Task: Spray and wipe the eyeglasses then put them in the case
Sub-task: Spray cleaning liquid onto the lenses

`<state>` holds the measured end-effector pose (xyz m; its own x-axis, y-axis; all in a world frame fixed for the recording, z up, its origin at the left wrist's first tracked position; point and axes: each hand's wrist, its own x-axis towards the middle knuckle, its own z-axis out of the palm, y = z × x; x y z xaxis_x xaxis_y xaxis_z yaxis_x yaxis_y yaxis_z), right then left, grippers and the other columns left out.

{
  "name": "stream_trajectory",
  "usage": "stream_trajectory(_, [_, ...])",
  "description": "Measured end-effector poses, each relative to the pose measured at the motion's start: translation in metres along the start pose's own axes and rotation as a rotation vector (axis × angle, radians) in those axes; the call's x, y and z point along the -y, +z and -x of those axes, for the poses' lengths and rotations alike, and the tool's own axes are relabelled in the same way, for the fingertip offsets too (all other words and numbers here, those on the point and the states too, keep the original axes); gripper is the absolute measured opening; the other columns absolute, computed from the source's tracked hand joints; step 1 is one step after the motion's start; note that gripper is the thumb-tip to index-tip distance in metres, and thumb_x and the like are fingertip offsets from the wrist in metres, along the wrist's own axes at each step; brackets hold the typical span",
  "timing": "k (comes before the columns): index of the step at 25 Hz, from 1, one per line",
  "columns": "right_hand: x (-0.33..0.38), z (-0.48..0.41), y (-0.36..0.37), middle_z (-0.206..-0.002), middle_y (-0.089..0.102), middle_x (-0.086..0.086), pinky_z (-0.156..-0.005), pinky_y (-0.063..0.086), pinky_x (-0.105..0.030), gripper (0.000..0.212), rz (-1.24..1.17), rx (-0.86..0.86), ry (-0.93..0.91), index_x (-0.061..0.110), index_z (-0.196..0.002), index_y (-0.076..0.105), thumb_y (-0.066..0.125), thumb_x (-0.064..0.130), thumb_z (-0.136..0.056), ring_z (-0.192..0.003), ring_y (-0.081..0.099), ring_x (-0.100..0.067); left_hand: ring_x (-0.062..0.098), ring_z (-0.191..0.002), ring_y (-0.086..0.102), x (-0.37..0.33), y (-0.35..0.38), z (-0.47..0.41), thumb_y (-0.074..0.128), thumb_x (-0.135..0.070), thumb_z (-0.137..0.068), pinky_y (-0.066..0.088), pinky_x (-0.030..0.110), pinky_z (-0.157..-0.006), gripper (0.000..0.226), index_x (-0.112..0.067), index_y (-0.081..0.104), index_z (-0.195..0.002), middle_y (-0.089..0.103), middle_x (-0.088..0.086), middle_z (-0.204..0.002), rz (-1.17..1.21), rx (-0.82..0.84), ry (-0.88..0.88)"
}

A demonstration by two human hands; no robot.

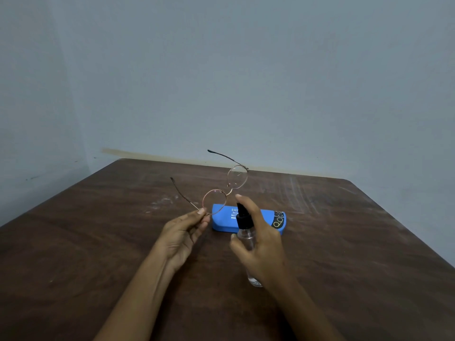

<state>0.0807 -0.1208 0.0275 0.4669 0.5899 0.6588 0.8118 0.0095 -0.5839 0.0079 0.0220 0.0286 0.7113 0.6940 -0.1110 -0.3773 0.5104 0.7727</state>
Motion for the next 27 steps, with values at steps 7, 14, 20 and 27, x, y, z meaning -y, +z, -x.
stream_trajectory(7, [0.0045,0.001,0.0065,-0.059,0.049,0.016,-0.056,0.039,-0.016,0.06,-0.013,0.044,0.039,0.043,-0.118,0.04,0.054,0.014,-0.067,-0.056,0.048,-0.009,0.008,-0.046,0.065,0.0003,-0.0033,0.0011,0.05,0.006,-0.085,0.051,0.013,-0.043,0.033,0.003,0.068,-0.057,0.069,0.008,-0.053,0.097,-0.015,-0.165])
stream_trajectory(14, [0.0041,0.0008,0.0058,-0.068,0.051,0.016,-0.064,0.045,-0.024,0.056,0.062,0.056,0.066,0.043,-0.115,0.036,0.052,0.02,-0.067,-0.064,0.053,-0.008,0.008,-0.045,0.065,0.0011,-0.0024,0.0031,0.048,0.005,-0.086,0.051,0.012,-0.043,0.04,0.002,0.069,-0.052,0.068,0.008,-0.052,0.099,0.0,-0.191])
stream_trajectory(20, [0.0088,0.0047,0.0073,-0.082,0.058,0.002,-0.063,0.05,-0.036,0.065,0.241,0.072,-0.059,0.05,-0.129,0.018,0.034,0.036,-0.068,-0.072,0.059,-0.019,0.009,-0.045,0.065,0.0008,-0.0035,0.0041,0.049,0.005,-0.085,0.051,0.013,-0.042,0.036,0.004,0.068,-0.055,0.068,0.01,-0.052,0.093,0.002,-0.217])
stream_trajectory(27, [0.008,0.0048,0.0066,-0.091,0.062,0.006,-0.069,0.049,-0.034,0.055,0.193,0.091,-0.027,0.047,-0.119,0.027,0.043,0.033,-0.068,-0.079,0.061,-0.019,0.01,-0.043,0.065,-0.0004,-0.0018,0.0064,0.047,0.006,-0.086,0.051,0.013,-0.041,0.038,0.006,0.067,-0.054,0.068,0.011,-0.051,0.093,0.0,-0.226])
